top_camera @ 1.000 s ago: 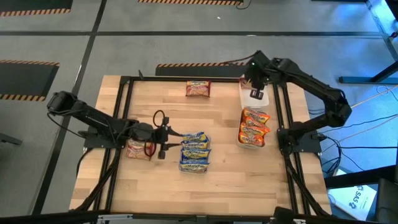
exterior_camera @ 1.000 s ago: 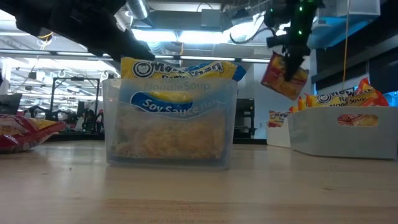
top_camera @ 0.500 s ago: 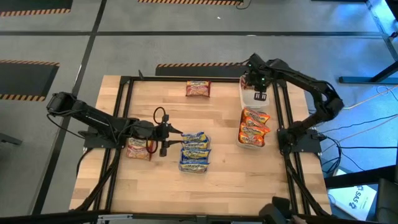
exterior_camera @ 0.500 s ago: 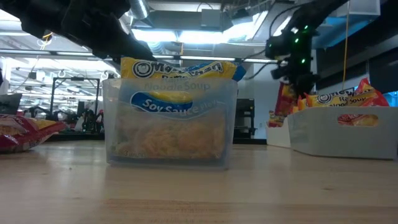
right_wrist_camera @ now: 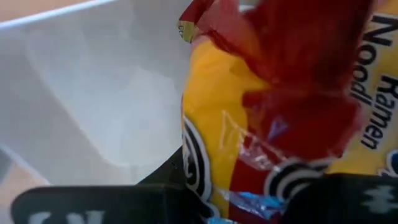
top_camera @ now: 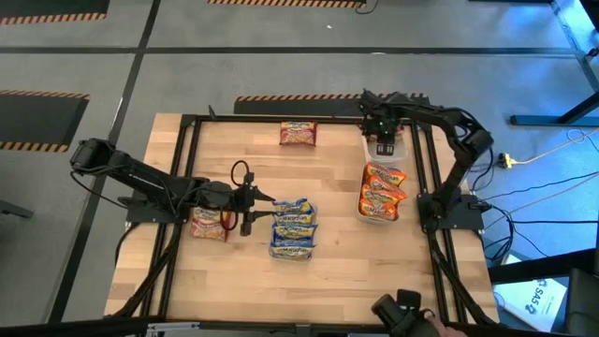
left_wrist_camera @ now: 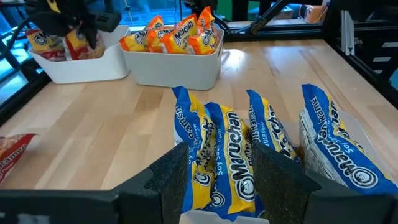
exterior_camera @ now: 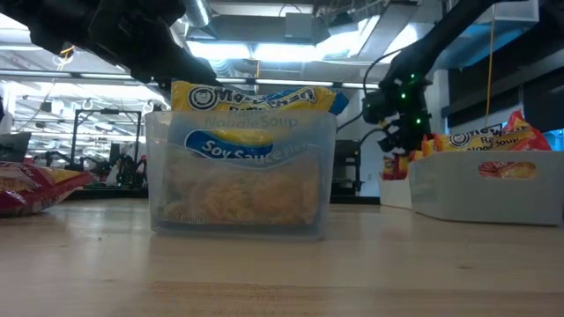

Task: Sort Maruchan noodles
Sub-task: Put the bottom right red noodle pack into the white bin

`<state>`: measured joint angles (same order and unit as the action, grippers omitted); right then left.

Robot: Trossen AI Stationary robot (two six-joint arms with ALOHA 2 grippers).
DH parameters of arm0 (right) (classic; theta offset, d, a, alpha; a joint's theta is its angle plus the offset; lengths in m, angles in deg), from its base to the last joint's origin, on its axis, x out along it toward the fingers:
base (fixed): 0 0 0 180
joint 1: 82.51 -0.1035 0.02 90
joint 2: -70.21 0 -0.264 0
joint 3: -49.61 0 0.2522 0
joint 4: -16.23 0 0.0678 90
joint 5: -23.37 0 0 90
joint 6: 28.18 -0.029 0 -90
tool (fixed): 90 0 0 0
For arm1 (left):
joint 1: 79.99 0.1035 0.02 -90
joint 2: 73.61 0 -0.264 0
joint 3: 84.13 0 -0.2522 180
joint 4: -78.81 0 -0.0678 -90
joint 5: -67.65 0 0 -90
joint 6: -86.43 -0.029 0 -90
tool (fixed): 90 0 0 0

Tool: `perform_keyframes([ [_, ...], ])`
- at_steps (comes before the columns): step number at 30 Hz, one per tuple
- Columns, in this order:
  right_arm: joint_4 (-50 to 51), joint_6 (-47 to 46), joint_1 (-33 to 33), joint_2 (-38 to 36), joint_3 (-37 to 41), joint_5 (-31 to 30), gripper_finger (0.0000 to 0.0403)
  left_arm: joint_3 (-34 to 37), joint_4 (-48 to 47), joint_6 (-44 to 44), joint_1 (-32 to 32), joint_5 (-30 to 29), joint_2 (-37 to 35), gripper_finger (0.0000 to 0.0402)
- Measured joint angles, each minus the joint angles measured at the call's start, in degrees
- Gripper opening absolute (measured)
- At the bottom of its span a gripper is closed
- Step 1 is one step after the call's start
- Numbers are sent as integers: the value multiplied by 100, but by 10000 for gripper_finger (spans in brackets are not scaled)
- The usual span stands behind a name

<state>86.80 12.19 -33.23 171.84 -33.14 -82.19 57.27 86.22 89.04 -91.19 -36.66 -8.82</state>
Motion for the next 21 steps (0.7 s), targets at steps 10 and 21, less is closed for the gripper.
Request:
perform_keyframes([
  [10, -685, -2, -13, 89, -2, -130, 99, 0, -4, 32, -13, 163, 0, 169],
  [21, -736, -246, -19, 81, 0, -507, 229, 0, -9, 41, -11, 334, 0, 169],
])
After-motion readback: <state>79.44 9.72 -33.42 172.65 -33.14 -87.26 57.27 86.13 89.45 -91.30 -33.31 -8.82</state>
